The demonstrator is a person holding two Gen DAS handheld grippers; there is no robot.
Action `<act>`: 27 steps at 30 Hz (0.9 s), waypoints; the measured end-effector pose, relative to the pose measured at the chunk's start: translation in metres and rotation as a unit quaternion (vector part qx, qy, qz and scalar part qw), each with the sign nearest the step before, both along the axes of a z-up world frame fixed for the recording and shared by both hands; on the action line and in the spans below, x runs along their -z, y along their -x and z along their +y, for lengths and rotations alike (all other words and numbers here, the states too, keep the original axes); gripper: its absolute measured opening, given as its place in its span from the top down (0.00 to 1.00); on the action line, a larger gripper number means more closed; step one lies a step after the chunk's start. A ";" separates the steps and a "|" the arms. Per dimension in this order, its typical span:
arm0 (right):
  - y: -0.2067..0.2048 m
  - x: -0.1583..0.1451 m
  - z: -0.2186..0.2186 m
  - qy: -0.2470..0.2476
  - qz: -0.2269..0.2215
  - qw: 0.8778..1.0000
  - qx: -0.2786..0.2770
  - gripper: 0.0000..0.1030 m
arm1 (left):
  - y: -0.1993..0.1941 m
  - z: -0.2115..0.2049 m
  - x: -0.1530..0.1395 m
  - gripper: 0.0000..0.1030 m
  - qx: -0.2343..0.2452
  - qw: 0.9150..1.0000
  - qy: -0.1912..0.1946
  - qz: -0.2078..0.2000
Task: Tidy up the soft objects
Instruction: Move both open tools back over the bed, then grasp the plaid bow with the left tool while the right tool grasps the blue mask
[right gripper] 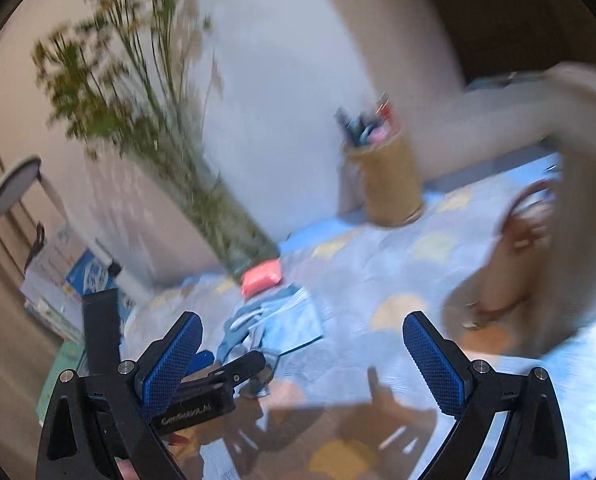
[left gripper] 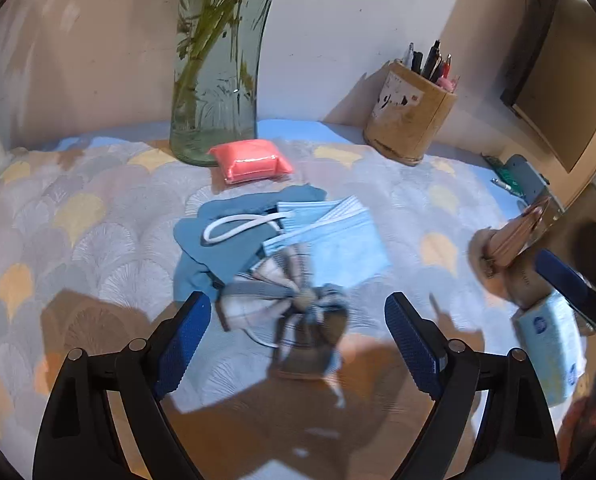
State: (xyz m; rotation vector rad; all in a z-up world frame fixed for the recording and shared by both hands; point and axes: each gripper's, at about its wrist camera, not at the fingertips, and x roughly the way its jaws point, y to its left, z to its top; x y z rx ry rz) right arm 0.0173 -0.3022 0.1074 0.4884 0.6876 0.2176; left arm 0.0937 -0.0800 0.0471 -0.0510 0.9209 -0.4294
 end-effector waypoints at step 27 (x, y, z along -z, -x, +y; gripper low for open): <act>-0.100 0.090 0.048 0.063 0.062 0.989 -0.120 0.30 | -0.005 -0.005 0.023 0.41 0.025 0.999 -0.021 -0.029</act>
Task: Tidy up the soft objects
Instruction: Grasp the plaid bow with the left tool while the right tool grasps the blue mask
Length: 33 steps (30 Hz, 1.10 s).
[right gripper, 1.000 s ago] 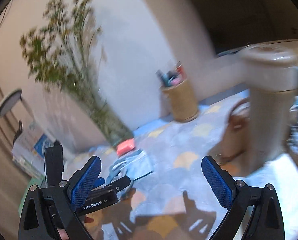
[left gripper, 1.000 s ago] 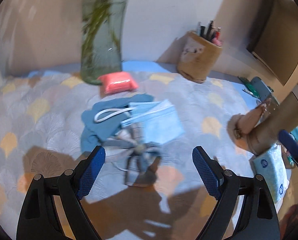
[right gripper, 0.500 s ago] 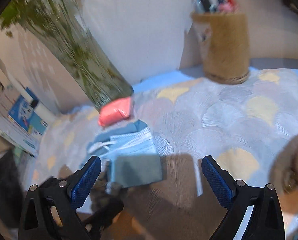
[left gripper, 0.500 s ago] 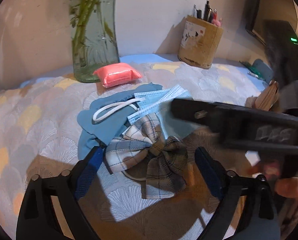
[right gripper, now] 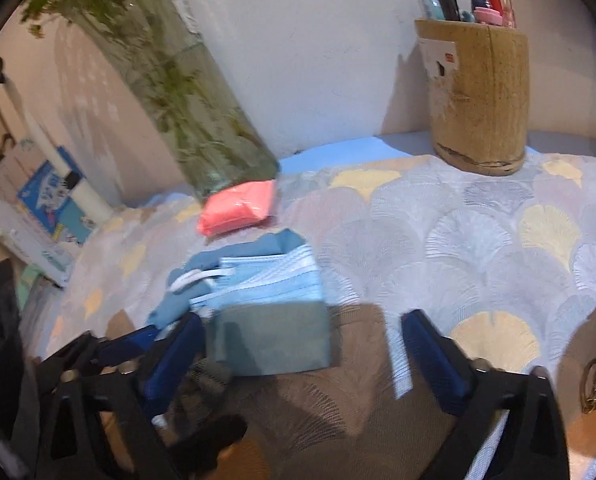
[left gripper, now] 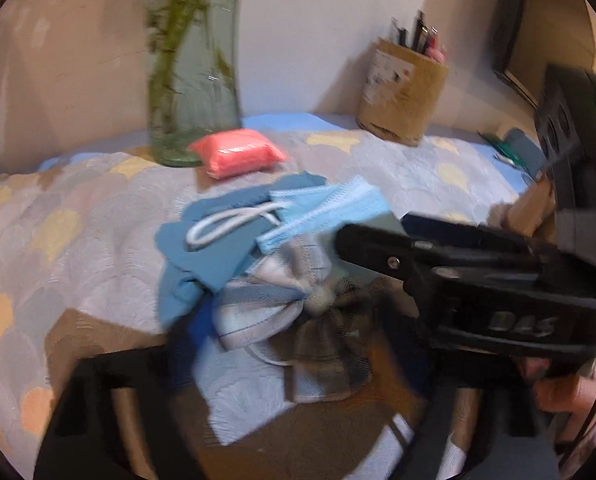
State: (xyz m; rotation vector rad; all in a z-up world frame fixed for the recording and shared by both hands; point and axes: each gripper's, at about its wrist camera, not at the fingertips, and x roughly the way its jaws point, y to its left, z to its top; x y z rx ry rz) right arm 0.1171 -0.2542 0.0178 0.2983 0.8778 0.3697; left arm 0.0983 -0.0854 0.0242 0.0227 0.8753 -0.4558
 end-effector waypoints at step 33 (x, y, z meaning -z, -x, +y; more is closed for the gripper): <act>-0.002 0.002 -0.017 -0.053 0.006 0.998 0.024 0.49 | 0.005 0.029 -0.016 0.69 -0.067 0.996 0.041 -0.040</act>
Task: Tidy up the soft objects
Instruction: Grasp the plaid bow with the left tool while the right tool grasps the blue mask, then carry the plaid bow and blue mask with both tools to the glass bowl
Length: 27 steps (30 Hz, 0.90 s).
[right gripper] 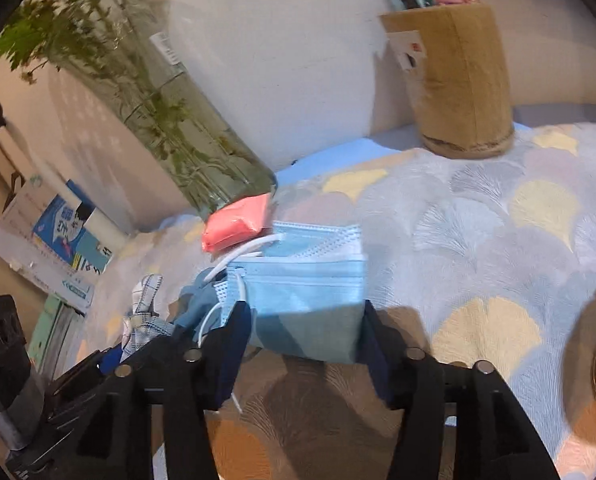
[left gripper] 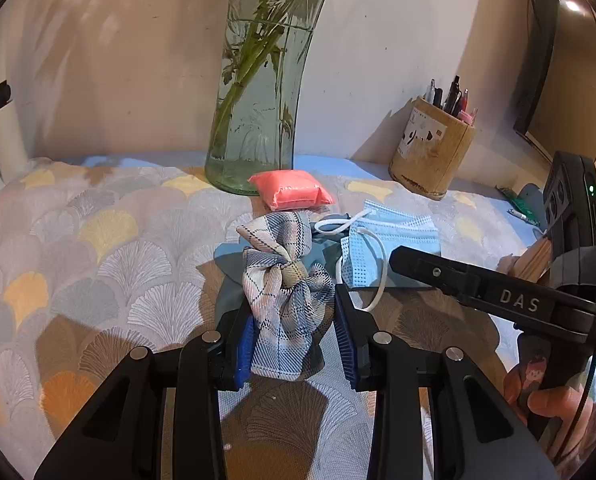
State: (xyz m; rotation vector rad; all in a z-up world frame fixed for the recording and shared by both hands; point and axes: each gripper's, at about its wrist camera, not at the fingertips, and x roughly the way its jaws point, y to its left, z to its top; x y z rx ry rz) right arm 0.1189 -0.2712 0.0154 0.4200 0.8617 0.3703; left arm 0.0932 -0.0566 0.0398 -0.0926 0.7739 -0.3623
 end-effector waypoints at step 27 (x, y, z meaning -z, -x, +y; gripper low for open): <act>0.151 -0.034 -0.034 -0.039 -0.109 0.989 0.089 0.89 | 0.042 -0.020 -0.016 0.69 -0.011 0.998 -0.050 -0.030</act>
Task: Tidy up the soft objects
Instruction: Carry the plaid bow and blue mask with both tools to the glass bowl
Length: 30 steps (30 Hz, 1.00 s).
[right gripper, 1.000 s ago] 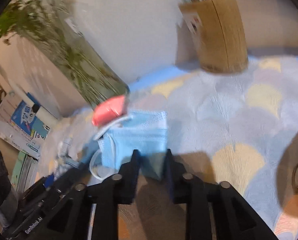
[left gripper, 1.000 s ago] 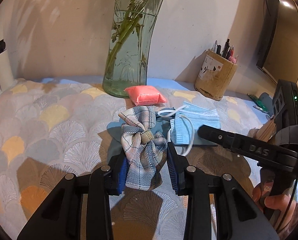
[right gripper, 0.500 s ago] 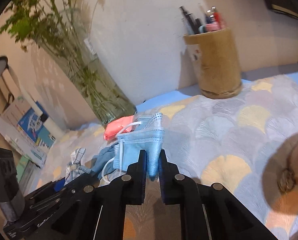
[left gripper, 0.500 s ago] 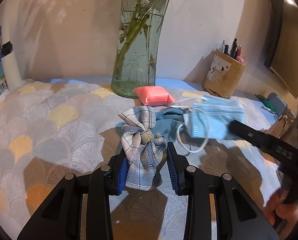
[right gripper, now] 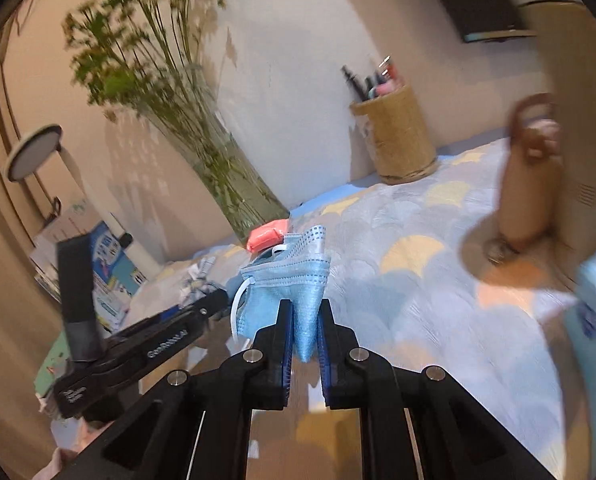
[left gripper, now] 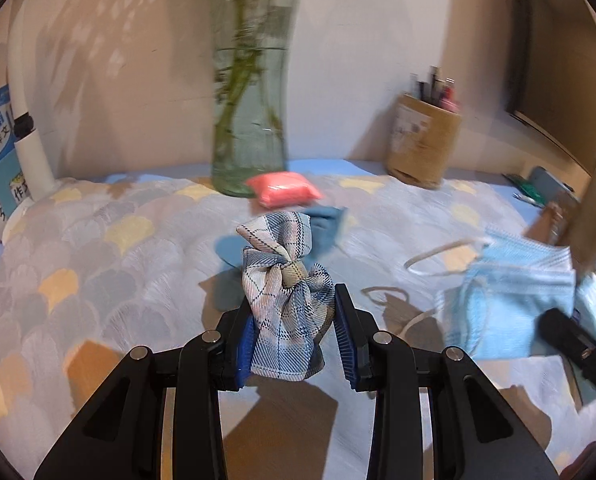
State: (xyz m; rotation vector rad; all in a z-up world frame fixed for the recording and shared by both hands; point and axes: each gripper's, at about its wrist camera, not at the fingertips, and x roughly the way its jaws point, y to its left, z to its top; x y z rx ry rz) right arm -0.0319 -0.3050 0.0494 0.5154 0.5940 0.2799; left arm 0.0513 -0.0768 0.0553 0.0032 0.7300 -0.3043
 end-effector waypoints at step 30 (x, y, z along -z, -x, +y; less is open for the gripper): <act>0.180 -0.050 -0.288 -0.098 -0.074 0.962 0.245 0.89 | 0.145 -0.277 -0.081 0.69 0.319 0.946 0.048 -0.012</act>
